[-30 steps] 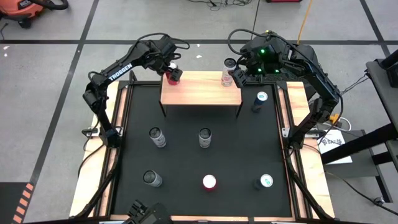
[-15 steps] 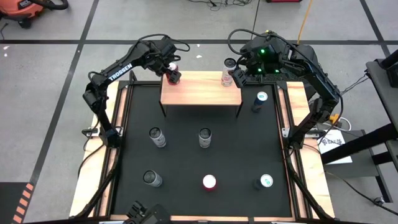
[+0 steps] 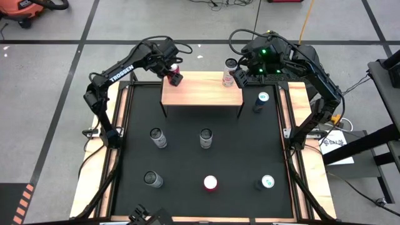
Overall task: Place canned beverage on shelf
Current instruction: Put the top red soda can on the shelf
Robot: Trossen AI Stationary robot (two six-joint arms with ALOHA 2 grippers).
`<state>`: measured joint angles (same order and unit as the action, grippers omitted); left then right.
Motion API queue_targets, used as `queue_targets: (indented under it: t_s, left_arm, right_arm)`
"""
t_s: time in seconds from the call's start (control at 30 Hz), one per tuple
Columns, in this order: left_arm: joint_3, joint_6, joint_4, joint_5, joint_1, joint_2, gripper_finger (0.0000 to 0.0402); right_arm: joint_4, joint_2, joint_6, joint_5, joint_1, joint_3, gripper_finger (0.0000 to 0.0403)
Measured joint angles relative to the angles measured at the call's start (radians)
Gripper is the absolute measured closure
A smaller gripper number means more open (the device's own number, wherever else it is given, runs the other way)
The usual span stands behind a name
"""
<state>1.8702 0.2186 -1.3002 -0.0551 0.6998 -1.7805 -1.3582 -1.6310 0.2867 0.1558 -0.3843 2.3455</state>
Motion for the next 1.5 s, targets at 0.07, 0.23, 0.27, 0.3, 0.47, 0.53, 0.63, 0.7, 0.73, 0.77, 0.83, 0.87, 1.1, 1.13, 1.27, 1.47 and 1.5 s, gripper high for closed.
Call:
queue_targets:
  t_s: [0.07,0.23,0.27,0.3,0.47,0.53,0.63,0.7,0.73,0.77,0.83,0.87,1.1,1.13,1.27,1.47,1.5]
  left_arm:
    - [0.000,-0.019,-0.007,0.000,0.000,0.000,0.0002]
    - [0.000,-0.018,-0.012,-0.002,-0.001,0.000,0.0002]
    - [0.000,-0.017,-0.009,-0.005,-0.001,0.000,0.0002]
    - [0.000,-0.016,-0.007,-0.010,-0.001,0.000,0.0002]
    - [0.001,-0.015,0.009,-0.038,0.000,0.000,0.0002]
    - [0.001,-0.016,0.020,-0.043,0.000,0.000,0.0002]
    - [0.001,-0.016,0.039,-0.044,0.000,0.000,0.0002]
    - [0.001,-0.016,0.051,-0.045,0.000,0.000,0.0002]
    - [0.001,-0.016,0.055,-0.046,0.000,0.000,0.0002]
    - [0.001,-0.016,0.061,-0.046,0.000,0.000,0.0002]
    - [0.001,-0.015,0.065,-0.046,0.000,0.000,0.0002]
    - [0.001,-0.015,0.065,-0.046,0.000,0.000,0.0002]
    - [0.001,-0.016,0.092,-0.059,0.000,0.000,0.0002]
    - [0.001,-0.016,0.094,-0.058,0.000,0.000,0.0002]
    - [0.001,-0.016,0.104,-0.059,0.000,0.000,0.0002]
    - [0.001,-0.015,0.139,-0.059,0.001,0.000,0.0002]
    - [0.001,-0.015,0.149,-0.066,0.001,0.000,0.0002]
  right_arm:
    - [0.000,0.000,0.000,0.000,0.000,0.000,0.0099]
    - [0.000,0.000,0.000,0.000,0.000,0.000,0.0099]
    - [0.000,0.000,0.000,0.000,0.000,0.000,0.0099]
    - [0.000,0.000,0.000,0.000,0.000,0.000,0.0099]
    - [0.000,0.000,0.000,0.000,0.000,0.000,0.0099]
    - [0.000,0.000,0.000,0.000,0.000,0.000,0.0099]
    - [0.000,0.000,0.000,0.000,0.000,0.000,0.0099]
    - [0.000,0.000,0.000,0.000,0.000,0.000,0.0099]
    - [0.000,0.000,0.000,0.000,0.000,0.000,0.0099]
    - [0.000,0.000,0.000,0.000,0.000,0.000,0.0099]
    - [0.000,0.000,0.000,0.000,0.000,0.000,0.0099]
    - [0.000,0.000,-0.001,0.000,0.000,0.000,0.0099]
    - [0.000,0.000,-0.004,0.000,0.000,0.000,0.0099]
    - [0.000,0.000,-0.004,0.000,0.000,0.000,0.0099]
    - [0.000,0.000,-0.004,0.000,0.000,0.000,0.0099]
    - [0.000,0.000,-0.004,0.000,0.000,0.000,0.0099]
    - [0.000,0.000,-0.004,0.000,0.000,0.000,0.0099]
